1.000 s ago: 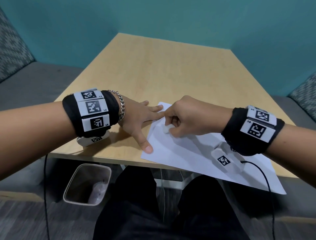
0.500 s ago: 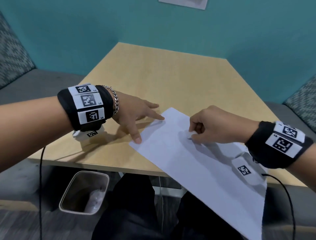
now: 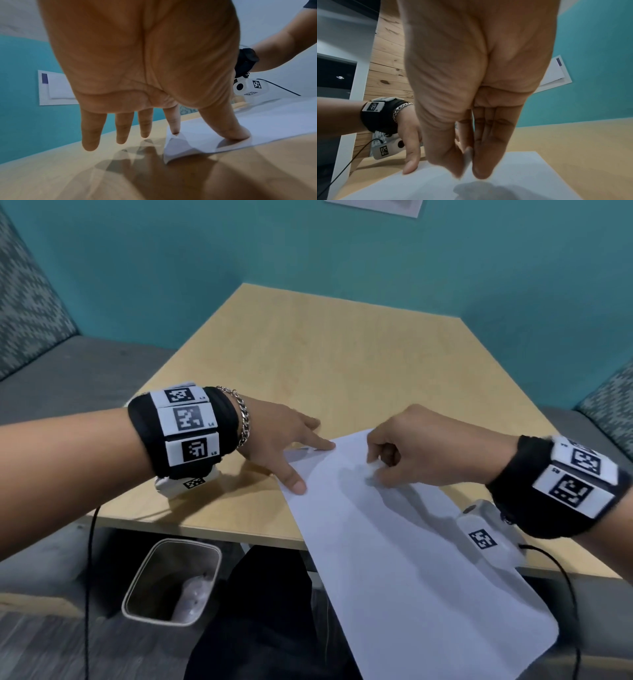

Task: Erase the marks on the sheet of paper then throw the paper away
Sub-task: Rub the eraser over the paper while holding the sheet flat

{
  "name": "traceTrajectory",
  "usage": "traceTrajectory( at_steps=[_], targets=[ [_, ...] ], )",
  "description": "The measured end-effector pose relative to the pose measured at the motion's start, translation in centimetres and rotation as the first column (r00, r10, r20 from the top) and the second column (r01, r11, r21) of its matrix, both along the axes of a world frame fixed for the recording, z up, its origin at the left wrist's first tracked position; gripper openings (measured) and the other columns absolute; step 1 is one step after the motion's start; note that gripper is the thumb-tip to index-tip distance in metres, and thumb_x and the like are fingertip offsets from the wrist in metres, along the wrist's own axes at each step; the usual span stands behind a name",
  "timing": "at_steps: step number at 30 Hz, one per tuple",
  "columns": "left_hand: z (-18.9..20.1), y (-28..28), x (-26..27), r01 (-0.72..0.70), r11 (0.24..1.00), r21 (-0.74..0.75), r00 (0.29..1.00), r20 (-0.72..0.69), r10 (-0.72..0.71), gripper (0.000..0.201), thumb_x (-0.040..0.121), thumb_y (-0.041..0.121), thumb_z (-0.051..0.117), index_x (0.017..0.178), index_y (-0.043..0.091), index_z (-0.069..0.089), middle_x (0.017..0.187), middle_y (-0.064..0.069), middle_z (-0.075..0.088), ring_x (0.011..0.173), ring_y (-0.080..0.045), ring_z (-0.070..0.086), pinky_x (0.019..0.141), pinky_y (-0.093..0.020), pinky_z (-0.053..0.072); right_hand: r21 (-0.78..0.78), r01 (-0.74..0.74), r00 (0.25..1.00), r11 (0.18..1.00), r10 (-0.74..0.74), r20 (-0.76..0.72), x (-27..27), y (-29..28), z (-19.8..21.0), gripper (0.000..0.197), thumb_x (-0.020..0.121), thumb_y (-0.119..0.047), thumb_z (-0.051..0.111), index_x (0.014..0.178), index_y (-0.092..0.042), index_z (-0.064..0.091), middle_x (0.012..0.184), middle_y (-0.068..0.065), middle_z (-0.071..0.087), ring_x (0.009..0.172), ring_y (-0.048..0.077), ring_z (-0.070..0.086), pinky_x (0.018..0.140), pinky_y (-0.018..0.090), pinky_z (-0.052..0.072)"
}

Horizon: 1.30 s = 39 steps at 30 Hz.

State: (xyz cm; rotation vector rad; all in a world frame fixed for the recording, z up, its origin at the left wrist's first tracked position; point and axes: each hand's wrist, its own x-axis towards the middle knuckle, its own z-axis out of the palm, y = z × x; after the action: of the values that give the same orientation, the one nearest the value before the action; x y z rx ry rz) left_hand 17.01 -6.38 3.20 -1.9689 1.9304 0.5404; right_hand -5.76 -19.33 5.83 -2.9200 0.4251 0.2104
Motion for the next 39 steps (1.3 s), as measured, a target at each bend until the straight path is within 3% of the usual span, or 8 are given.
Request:
traceTrajectory(
  at_steps=[7, 12, 16, 21, 25, 30, 35, 39],
  targets=[
    [0.2, -0.3, 0.0, -0.116, 0.988, 0.099, 0.993, 0.036, 0.113, 0.108, 0.072, 0.092, 0.061, 0.156, 0.068, -0.002, 0.176, 0.005, -0.015, 0.161, -0.028, 0.016, 0.127, -0.056, 0.020, -0.007, 0.028, 0.994, 1.000, -0.027, 0.110, 3.6, 0.7, -2.1, 0.013, 0.085, -0.024, 0.072, 0.093, -0.015, 0.074, 0.066, -0.007, 0.065, 0.066, 0.015, 0.063, 0.068, 0.043, 0.060],
    [0.2, -0.3, -0.1, -0.116, 0.986, 0.116, 0.993, 0.036, 0.113, 0.106, 0.073, 0.091, 0.061, 0.155, 0.069, -0.002, 0.175, 0.001, -0.018, 0.160, -0.033, 0.018, 0.127, -0.057, 0.020, 0.006, -0.111, 0.991, 0.994, 0.110, 0.074, 3.6, 2.1, -2.0, 0.012, 0.086, -0.020, 0.070, 0.097, -0.017, 0.074, 0.068, -0.008, 0.066, 0.067, 0.012, 0.063, 0.065, 0.035, 0.056],
    [0.4, -0.2, -0.4, -0.128, 0.985, 0.114, 0.991, 0.059, 0.122, 0.106, 0.077, 0.087, 0.062, 0.158, 0.065, -0.003, 0.175, 0.003, -0.018, 0.161, -0.034, 0.013, 0.127, -0.055, 0.016, -0.068, -0.042, 0.995, 0.997, 0.047, 0.086, 4.3, 0.9, -1.9, 0.009, 0.085, -0.021, 0.070, 0.090, -0.016, 0.074, 0.065, -0.007, 0.064, 0.064, 0.014, 0.059, 0.067, 0.043, 0.058],
    [0.4, -0.1, -0.3, -0.124, 0.985, 0.124, 0.992, 0.042, 0.119, 0.105, 0.076, 0.087, 0.062, 0.157, 0.067, -0.001, 0.175, 0.002, -0.019, 0.161, -0.034, 0.013, 0.127, -0.056, 0.017, 0.062, -0.135, 0.990, 0.989, 0.132, 0.038, 3.5, 2.3, -1.6, 0.013, 0.085, -0.016, 0.072, 0.098, -0.016, 0.075, 0.068, -0.005, 0.070, 0.065, 0.012, 0.065, 0.064, 0.032, 0.056],
    [0.3, -0.2, -0.4, -0.125, 0.984, 0.123, 0.992, 0.051, 0.119, 0.106, 0.076, 0.087, 0.062, 0.157, 0.066, -0.003, 0.175, 0.001, -0.019, 0.161, -0.035, 0.014, 0.128, -0.055, 0.017, -0.026, -0.067, 0.994, 0.997, 0.070, 0.085, 4.3, 1.1, -1.7, 0.008, 0.085, -0.022, 0.072, 0.088, -0.015, 0.073, 0.065, -0.004, 0.066, 0.065, 0.018, 0.064, 0.066, 0.043, 0.058],
    [0.5, -0.1, -0.5, -0.123, 0.985, 0.123, 0.992, 0.027, 0.120, 0.100, 0.078, 0.085, 0.063, 0.153, 0.073, -0.002, 0.175, -0.002, -0.017, 0.160, -0.038, 0.016, 0.127, -0.056, 0.019, 0.045, -0.156, 0.988, 0.987, 0.154, 0.029, 3.8, 2.5, -1.6, 0.007, 0.084, -0.018, 0.071, 0.091, -0.015, 0.073, 0.067, -0.003, 0.068, 0.065, 0.016, 0.065, 0.064, 0.038, 0.057],
    [0.4, -0.1, -0.6, -0.133, 0.984, 0.123, 0.990, 0.055, 0.127, 0.105, 0.077, 0.087, 0.062, 0.157, 0.066, -0.004, 0.175, 0.001, -0.019, 0.161, -0.034, 0.013, 0.128, -0.055, 0.016, -0.039, -0.055, 0.996, 0.998, 0.058, 0.073, 4.4, 1.1, -1.6, 0.003, 0.081, -0.018, 0.069, 0.081, -0.016, 0.070, 0.064, -0.004, 0.064, 0.064, 0.022, 0.063, 0.064, 0.045, 0.059],
    [0.7, 0.0, -0.7, -0.124, 0.985, 0.123, 0.992, 0.039, 0.120, 0.100, 0.078, 0.085, 0.062, 0.153, 0.072, -0.004, 0.175, 0.000, -0.018, 0.161, -0.037, 0.014, 0.127, -0.058, 0.018, 0.038, -0.119, 0.991, 0.992, 0.116, 0.059, 3.5, 2.6, -1.8, 0.008, 0.083, -0.017, 0.069, 0.090, -0.015, 0.072, 0.066, -0.003, 0.067, 0.064, 0.016, 0.064, 0.062, 0.037, 0.057]
  ],
)
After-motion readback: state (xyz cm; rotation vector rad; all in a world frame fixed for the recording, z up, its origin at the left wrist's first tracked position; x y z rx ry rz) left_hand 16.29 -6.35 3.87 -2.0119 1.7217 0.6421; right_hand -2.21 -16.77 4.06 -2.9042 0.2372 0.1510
